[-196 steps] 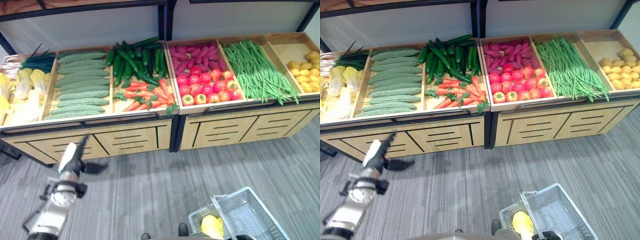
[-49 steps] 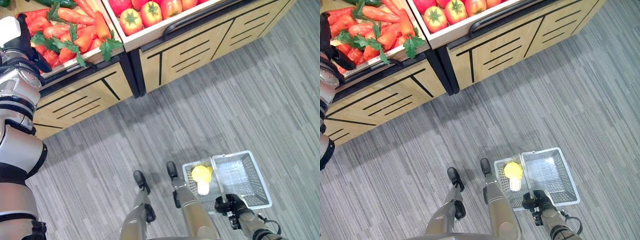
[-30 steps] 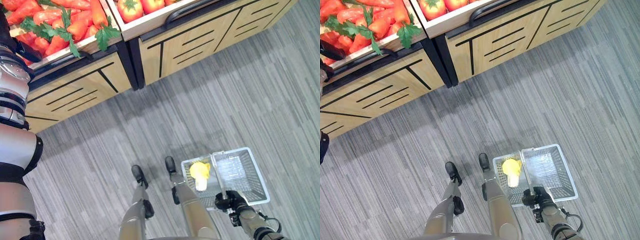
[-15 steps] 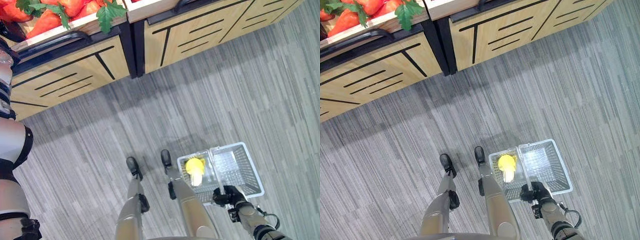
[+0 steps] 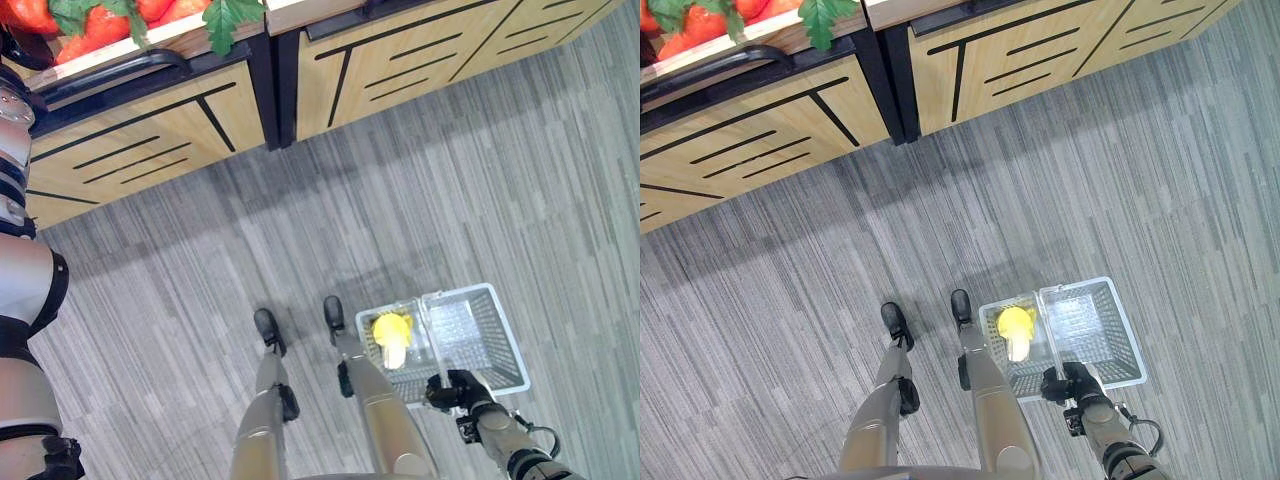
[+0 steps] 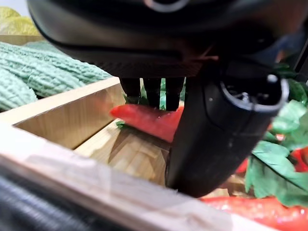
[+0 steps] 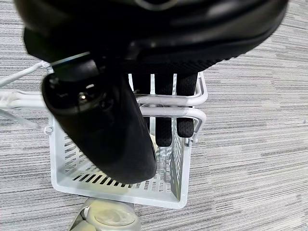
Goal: Get the vegetables into the basket
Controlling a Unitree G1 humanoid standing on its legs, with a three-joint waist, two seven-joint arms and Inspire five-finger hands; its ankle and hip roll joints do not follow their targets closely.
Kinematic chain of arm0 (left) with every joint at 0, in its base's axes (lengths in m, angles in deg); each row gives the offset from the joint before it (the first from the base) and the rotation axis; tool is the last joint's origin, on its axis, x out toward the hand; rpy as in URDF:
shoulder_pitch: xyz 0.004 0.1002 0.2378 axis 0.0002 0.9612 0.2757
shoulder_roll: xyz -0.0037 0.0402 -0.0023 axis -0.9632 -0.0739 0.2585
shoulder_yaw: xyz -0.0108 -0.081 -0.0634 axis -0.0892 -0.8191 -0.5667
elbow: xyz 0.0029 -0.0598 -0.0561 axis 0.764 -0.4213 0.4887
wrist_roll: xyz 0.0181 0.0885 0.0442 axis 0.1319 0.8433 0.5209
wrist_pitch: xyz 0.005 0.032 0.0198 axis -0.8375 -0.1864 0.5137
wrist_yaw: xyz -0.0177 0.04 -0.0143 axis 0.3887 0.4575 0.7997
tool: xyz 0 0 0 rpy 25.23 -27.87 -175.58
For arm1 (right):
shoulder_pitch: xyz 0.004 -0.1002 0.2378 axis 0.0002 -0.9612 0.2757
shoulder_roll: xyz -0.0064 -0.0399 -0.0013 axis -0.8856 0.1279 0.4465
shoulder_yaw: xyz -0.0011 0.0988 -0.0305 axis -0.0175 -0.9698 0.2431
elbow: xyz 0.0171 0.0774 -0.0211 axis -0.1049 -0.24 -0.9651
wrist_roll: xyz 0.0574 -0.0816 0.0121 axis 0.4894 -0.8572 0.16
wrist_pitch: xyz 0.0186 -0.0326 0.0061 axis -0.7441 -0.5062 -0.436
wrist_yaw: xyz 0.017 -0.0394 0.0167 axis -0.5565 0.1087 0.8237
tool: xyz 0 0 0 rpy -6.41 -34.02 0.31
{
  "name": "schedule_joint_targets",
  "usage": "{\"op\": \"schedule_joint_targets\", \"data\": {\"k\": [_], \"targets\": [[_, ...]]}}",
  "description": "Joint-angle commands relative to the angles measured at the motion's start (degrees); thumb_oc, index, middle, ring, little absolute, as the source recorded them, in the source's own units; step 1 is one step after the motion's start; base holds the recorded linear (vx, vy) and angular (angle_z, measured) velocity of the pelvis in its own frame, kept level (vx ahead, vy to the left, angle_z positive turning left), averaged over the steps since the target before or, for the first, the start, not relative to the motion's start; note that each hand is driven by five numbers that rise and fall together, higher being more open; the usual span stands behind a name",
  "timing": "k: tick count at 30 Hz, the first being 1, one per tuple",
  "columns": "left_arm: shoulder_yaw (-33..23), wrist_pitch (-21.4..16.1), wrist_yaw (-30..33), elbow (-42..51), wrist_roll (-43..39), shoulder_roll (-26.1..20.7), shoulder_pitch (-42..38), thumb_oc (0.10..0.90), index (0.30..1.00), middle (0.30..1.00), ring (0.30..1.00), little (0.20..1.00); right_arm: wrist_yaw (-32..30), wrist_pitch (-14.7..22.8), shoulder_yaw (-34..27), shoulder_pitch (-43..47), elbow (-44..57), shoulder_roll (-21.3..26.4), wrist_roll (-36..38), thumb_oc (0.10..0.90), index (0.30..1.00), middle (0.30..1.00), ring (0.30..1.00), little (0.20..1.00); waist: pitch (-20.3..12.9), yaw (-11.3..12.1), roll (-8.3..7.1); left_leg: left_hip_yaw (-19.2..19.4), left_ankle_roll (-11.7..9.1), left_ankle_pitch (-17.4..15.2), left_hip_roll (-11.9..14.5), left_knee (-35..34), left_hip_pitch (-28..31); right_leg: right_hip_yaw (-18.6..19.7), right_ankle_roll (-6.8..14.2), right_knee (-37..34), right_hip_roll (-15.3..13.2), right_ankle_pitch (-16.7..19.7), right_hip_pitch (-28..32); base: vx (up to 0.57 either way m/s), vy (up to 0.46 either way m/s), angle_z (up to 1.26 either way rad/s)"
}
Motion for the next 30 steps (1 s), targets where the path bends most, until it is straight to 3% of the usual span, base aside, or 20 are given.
{"op": "schedule_joint_targets", "data": {"k": [1,15,18,23,30], "targets": [[2.1,1.3,-1.7,-3.0,1.0,-0.4,-1.0,0.4,0.3,0.3,0.3,0.3,0.2,-1.4,1.4,-4.4,-3.0,2.0,0.5,0.4,0.3,0.3,0.3,0.3,1.7,-0.6,-1.92,-0.2,-1.0,-8.7,-2.4,0.2,3.8,-0.8,6.0,-14.8,-1.4,7.6,6.0,0.0,0.0,0.0],[2.0,1.0,1.1,-0.6,1.1,0.5,-1.2,0.4,0.3,0.3,0.3,0.3,0.1,-1.4,2.2,-4.8,-3.4,1.5,0.3,0.4,0.3,0.3,0.3,0.3,1.2,-0.3,-2.42,-0.3,-1.2,-8.2,-2.2,0.2,5.1,-0.8,5.6,-14.8,-1.1,7.6,6.9,-0.01,-0.027,-0.01],[1.1,0.8,1.7,0.4,0.6,0.2,-0.7,0.4,0.3,0.3,0.3,0.3,0.1,-1.5,2.3,-5.2,-3.6,1.6,-0.2,0.4,0.3,0.3,0.3,0.3,1.0,0.0,-2.38,-0.5,-1.4,-8.8,-2.0,0.2,7.9,-1.0,5.6,-14.8,-0.9,6.9,9.7,-0.01,-0.068,-0.01],[-0.6,-0.6,2.0,3.7,-0.3,0.3,1.7,0.4,0.3,0.3,0.3,0.3,0.7,-2.0,1.7,-7.1,-4.0,1.9,-2.0,0.4,0.3,0.3,0.3,0.3,-1.0,1.0,-2.65,-0.2,-2.2,-10.4,-2.0,0.2,18.1,-1.5,5.2,-14.8,-0.5,4.8,20.1,-0.01,-0.081,0.02],[-5.4,-3.8,0.6,11.2,-3.2,1.3,11.0,0.4,0.3,0.3,0.3,0.3,1.5,-3.1,-1.0,-9.2,-6.1,1.6,-4.3,0.4,0.3,0.3,0.3,0.3,-4.7,2.1,-2.04,0.5,-2.6,-12.0,-1.7,0.2,29.5,-1.8,4.8,-14.8,-0.3,1.4,31.3,-0.01,-0.046,-0.02]]}}
